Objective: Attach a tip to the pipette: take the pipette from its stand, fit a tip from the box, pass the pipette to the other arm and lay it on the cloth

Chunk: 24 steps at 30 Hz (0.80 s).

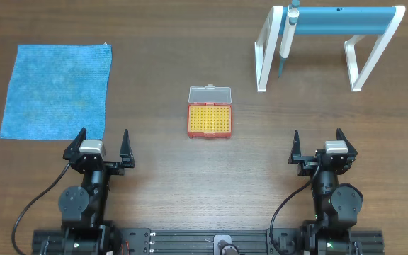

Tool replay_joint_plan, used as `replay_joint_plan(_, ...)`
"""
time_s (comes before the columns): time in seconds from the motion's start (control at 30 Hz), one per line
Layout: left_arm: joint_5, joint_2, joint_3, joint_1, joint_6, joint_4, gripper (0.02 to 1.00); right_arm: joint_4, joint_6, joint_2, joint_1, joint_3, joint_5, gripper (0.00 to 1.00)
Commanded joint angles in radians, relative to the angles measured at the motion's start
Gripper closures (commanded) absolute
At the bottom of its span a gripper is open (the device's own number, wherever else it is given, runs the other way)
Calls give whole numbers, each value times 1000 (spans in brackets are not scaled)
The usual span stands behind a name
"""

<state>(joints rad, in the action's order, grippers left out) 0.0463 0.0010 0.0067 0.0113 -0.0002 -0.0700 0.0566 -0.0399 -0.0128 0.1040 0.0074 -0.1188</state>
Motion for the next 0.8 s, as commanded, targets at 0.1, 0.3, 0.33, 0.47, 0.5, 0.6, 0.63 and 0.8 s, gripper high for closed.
replay_joint_plan(0.1, 14, 7, -1, -5, 13, -6, 20, -22, -13, 2, 4, -3, -23, 27)
replay_joint_plan(0.3, 14, 7, -1, -5, 13, -6, 20, -16, -13, -143, 4, 135, -31, 25)
replay_joint_plan(0.33, 14, 7, -1, -5, 13, -6, 20, 1, -13, -209, 4, 182, -23, 25)
replay_joint_plan(0.47, 14, 7, -1, -5, 13, -6, 20, 13, -16, -493, 4, 356, -51, 25)
replay_joint_plan(0.5, 14, 7, -1, -5, 13, -6, 20, 12, -17, -552, 4, 392, -66, 25)
replay_joint_plan(0.6, 14, 7, -1, -5, 13, -6, 20, -19, -17, -727, 4, 491, -145, 25)
replay_joint_plan(0.63, 14, 7, -1, -5, 13, -6, 23, -50, -16, -785, 4, 514, -175, 23)
replay_joint_plan(0.8, 14, 7, -1, -5, 13, -6, 20, -159, 15, -1012, 4, 584, -264, 25)
